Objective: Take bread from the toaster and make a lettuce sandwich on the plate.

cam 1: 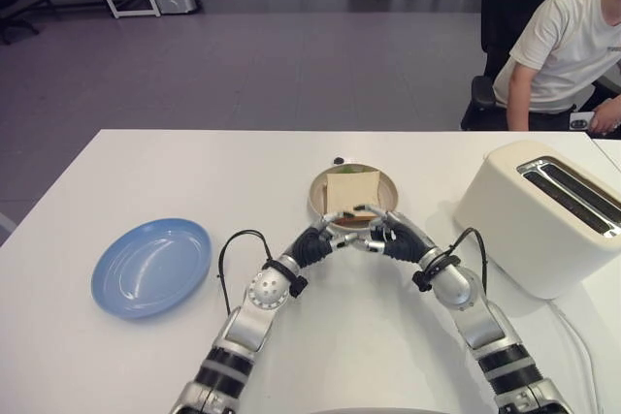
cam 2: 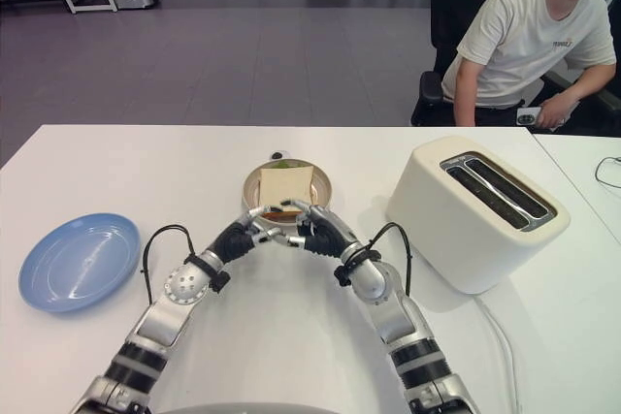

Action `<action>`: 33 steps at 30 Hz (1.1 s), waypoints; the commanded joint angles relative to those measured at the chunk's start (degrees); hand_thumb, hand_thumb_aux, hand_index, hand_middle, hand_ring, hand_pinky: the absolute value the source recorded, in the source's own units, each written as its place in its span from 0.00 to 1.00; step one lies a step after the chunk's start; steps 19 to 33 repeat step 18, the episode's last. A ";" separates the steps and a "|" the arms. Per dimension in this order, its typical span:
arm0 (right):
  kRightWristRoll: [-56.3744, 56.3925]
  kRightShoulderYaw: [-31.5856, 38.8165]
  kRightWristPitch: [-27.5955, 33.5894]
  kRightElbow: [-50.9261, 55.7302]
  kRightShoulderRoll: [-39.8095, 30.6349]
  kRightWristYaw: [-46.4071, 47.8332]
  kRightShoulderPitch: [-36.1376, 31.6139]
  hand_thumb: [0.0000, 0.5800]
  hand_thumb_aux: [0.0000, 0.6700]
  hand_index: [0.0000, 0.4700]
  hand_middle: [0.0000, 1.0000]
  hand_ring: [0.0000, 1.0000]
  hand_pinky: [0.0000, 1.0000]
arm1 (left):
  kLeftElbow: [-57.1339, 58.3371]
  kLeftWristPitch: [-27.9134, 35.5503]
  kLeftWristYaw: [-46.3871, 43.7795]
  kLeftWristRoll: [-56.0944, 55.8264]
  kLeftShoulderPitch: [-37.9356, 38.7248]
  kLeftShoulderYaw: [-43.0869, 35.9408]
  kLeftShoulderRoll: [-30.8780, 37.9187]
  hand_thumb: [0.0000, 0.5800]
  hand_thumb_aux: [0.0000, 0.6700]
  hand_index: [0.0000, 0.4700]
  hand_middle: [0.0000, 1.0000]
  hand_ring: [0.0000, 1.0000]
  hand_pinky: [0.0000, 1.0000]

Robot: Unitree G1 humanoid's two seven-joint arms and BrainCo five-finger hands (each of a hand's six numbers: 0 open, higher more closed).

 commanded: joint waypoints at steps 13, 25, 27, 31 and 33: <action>23.61 -16.28 1.38 -13.55 4.04 0.35 21.05 0.00 0.00 0.00 0.00 0.00 0.00 | -21.80 -4.25 2.47 -10.66 20.26 14.52 -1.92 0.00 0.00 0.00 0.00 0.00 0.00; 22.80 -15.40 -0.01 -13.62 5.66 -0.47 22.92 0.00 0.00 0.00 0.00 0.00 0.00 | -21.70 -3.92 -0.20 -10.49 23.02 14.48 -0.20 0.00 0.00 0.00 0.00 0.00 0.00; 22.80 -15.40 -0.01 -13.62 5.66 -0.47 22.92 0.00 0.00 0.00 0.00 0.00 0.00 | -21.70 -3.92 -0.20 -10.49 23.02 14.48 -0.20 0.00 0.00 0.00 0.00 0.00 0.00; 22.80 -15.40 -0.01 -13.62 5.66 -0.47 22.92 0.00 0.00 0.00 0.00 0.00 0.00 | -21.70 -3.92 -0.20 -10.49 23.02 14.48 -0.20 0.00 0.00 0.00 0.00 0.00 0.00; 22.80 -15.40 -0.01 -13.62 5.66 -0.47 22.92 0.00 0.00 0.00 0.00 0.00 0.00 | -21.70 -3.92 -0.20 -10.49 23.02 14.48 -0.20 0.00 0.00 0.00 0.00 0.00 0.00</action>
